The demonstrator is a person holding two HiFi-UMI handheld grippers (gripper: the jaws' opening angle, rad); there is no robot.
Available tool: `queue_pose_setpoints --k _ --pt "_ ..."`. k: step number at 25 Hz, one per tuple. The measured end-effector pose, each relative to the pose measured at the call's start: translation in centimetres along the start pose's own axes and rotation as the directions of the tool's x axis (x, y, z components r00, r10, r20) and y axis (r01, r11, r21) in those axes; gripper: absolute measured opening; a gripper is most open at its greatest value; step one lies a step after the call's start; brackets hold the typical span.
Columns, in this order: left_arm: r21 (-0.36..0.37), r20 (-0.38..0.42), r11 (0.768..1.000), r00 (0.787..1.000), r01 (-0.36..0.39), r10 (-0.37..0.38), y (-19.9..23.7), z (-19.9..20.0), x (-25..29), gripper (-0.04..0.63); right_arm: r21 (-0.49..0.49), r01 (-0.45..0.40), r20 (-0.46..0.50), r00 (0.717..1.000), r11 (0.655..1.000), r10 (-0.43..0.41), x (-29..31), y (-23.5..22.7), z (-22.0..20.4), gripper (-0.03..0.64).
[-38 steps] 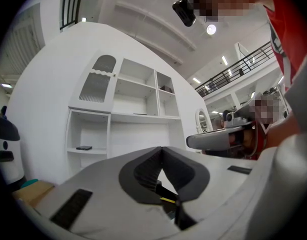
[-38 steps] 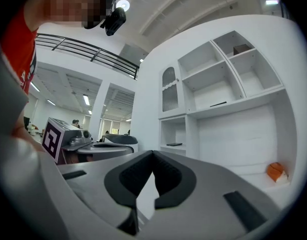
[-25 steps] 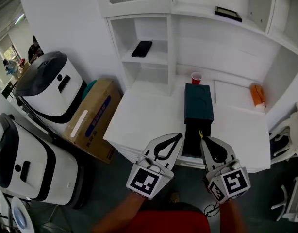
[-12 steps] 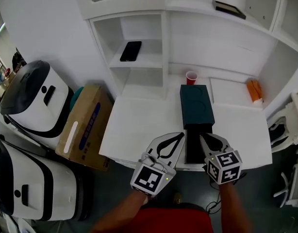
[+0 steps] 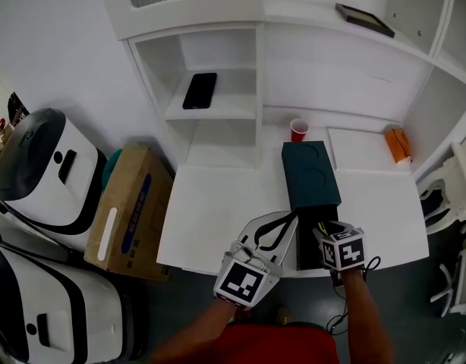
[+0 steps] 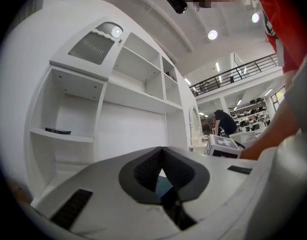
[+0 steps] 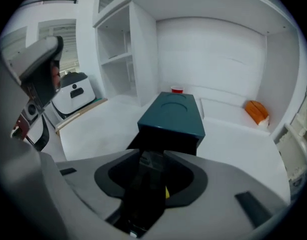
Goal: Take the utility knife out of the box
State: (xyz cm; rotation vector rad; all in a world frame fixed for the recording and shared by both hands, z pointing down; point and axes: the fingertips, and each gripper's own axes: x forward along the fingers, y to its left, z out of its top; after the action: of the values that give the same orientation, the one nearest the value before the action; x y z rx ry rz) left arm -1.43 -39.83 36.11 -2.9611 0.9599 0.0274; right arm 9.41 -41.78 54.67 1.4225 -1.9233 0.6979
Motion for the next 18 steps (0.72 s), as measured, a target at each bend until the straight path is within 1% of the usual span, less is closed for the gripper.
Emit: queue_pose_setpoints --k 2,5,10,15,17,18 --pt "-0.009 0.002 1.000 1.000 0.009 -0.009 0.3 -0.1 0.1 0.018 0.026 0.028 -0.063 0.998 0.999 -0.027 1.2 -0.7 -0.9 0.172" --pt "-0.015 0.003 1.000 1.000 0.023 -0.022 0.7 -0.4 0.2 0.018 0.046 0.063 -0.152 0.987 0.997 -0.055 2.6 -1.5 -1.9 0.172" --pt "-0.022 0.002 0.999 0.999 0.044 -0.044 1.2 -0.7 0.0 0.018 0.027 0.104 -0.278 0.956 0.994 -0.093 4.0 -2.4 -2.9 0.173" --pt "-0.033 0.002 0.998 0.999 0.051 -0.051 1.9 -0.9 -0.2 0.018 0.002 0.108 -0.364 0.926 0.994 -0.099 4.9 -2.5 -3.3 0.170" --pt "-0.038 -0.001 0.998 0.999 0.048 -0.048 2.2 -1.0 -0.2 0.018 -0.014 0.096 -0.395 0.914 0.995 -0.094 5.2 -2.4 -3.5 0.169" --pt "-0.038 -0.002 0.998 0.999 0.047 -0.047 2.4 -1.0 -0.2 0.018 -0.017 0.082 -0.409 0.909 0.996 -0.082 5.4 -2.2 -3.6 0.156"
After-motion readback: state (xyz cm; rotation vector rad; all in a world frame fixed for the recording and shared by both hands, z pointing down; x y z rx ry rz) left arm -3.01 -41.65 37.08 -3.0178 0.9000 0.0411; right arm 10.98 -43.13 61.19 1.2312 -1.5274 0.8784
